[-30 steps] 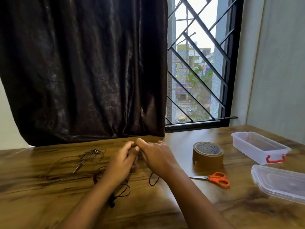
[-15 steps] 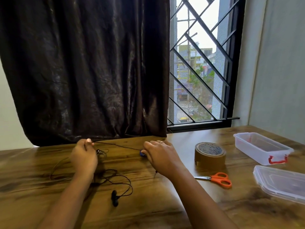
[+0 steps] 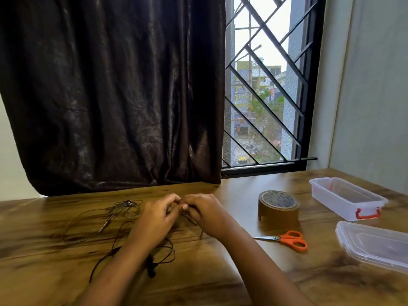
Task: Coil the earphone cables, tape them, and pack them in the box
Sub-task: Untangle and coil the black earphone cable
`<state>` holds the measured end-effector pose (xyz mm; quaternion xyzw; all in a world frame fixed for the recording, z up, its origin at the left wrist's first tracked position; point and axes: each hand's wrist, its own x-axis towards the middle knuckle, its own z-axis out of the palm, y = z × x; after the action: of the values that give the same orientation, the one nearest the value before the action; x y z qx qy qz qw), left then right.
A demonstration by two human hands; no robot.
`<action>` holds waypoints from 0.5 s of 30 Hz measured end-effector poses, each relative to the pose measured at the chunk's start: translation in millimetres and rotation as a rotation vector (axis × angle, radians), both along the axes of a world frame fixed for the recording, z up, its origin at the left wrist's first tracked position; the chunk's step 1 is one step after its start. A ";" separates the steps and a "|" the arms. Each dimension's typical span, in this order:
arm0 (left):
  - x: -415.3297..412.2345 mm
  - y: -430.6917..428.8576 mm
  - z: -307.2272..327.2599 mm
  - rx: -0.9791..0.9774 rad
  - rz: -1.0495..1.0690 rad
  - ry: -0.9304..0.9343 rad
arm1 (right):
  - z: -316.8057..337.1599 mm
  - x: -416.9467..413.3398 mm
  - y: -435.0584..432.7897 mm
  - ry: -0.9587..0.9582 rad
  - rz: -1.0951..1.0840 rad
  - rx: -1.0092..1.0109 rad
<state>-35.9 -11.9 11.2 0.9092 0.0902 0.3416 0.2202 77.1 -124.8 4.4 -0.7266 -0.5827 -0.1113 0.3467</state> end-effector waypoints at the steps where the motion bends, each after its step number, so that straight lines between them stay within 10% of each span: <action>1: -1.8 1.9 1.5 0.024 0.061 0.038 | -3.0 2.5 0.7 0.015 -0.008 -0.021; 15: -14.6 30.0 6.4 0.060 0.446 0.151 | -2.4 17.2 -21.2 -0.050 -0.481 0.081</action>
<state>-50.5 18.2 17.7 0.8960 0.2946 0.3154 0.1047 94.3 -146.0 2.0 -0.8270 -0.3963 -0.2318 0.3244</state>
